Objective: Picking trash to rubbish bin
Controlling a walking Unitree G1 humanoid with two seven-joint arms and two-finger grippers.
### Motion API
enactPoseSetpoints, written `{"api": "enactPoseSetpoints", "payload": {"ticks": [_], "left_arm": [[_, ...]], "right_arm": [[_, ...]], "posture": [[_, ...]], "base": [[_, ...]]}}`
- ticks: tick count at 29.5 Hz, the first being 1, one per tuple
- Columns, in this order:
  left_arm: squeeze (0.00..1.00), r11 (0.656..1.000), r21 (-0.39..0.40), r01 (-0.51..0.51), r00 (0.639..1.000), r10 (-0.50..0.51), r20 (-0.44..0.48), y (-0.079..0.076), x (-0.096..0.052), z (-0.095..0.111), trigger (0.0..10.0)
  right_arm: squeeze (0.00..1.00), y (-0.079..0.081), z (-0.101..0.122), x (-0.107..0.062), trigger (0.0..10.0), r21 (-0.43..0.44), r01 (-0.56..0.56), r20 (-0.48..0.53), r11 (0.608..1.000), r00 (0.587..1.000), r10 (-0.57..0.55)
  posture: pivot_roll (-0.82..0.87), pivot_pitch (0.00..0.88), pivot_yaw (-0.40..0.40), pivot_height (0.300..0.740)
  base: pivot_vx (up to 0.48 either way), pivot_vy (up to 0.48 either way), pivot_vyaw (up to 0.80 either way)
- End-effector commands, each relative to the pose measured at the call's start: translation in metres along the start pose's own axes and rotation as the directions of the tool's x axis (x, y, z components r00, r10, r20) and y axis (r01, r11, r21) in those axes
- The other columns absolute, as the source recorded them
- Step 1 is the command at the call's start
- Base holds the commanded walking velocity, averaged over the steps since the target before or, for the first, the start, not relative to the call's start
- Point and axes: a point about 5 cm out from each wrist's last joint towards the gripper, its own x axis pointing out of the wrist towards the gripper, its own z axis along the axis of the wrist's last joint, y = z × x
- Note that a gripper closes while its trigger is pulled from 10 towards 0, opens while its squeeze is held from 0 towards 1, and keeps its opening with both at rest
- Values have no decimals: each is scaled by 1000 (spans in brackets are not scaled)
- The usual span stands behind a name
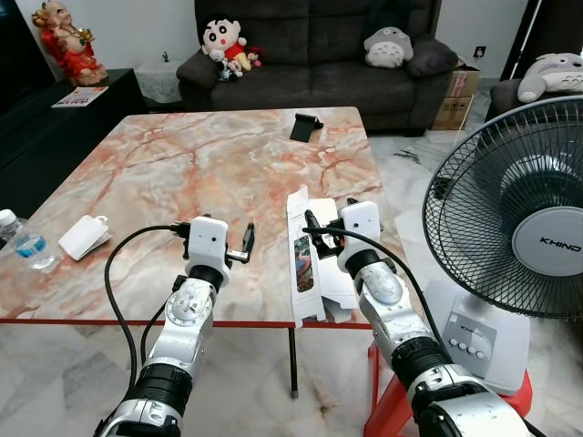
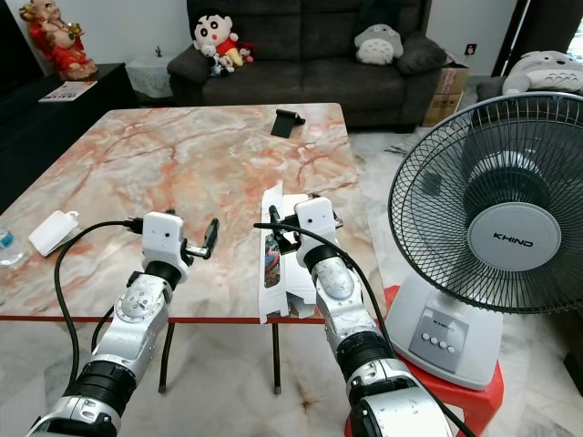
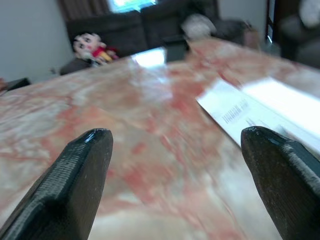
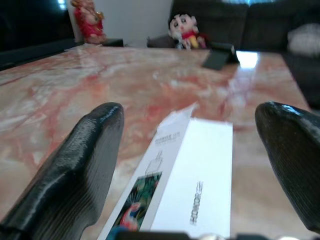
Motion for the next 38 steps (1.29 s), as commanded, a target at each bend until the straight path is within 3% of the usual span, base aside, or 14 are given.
{"api": "enactPoseSetpoints", "payload": {"ticks": [1, 5, 12, 15, 20, 29, 33, 38], "left_arm": [[0, 998, 33, 45, 998, -44, -41, -3, -2, -6, 10000], [0, 995, 55, 80, 995, -76, -72, -9, -4, -9, 10000], [0, 994, 60, 87, 993, -83, -79, -10, -4, -10, 10000], [0, 987, 84, 139, 985, -129, -114, -19, -10, -16, 10000], [0, 980, 92, 179, 977, -166, -136, -23, -11, -17, 10000], [0, 978, 83, 190, 973, -177, -145, -28, -12, -18, 10000], [0, 974, 77, 211, 968, -198, -152, -31, -14, -19, 10000], [0, 975, 81, 208, 970, -195, -148, -30, -13, -17, 10000]], "right_arm": [[0, -5, -1, 1, 10000, 32, 29, -36, 999, 999, -28], [0, -12, -10, -2, 10000, 84, 84, -104, 993, 992, -76], [0, -13, -12, -2, 10000, 100, 100, -117, 990, 989, -88], [0, -11, -26, -7, 10000, 258, 123, -213, 958, 975, -67], [0, -9, -28, -5, 10000, 378, 105, -287, 920, 958, 8], [0, -16, -20, -3, 10000, 473, 98, -273, 876, 961, 39], [0, -18, -16, -3, 10000, 582, 87, -264, 809, 961, 86], [0, -37, -10, -3, 10000, 549, 132, -262, 825, 965, 20]], "posture": [[39, 0, 53, 740], [42, 0, 52, 740], [42, 0, 52, 740], [43, 0, 47, 740], [38, 0, 45, 740], [35, 0, 38, 740], [35, 0, 36, 740], [38, 0, 34, 740]], "base": [[0, 0, 0], [0, 0, 0], [0, 0, 0], [0, 0, 0], [0, 0, 0], [0, 0, 0], [0, 0, 0], [0, 0, 0]]}}
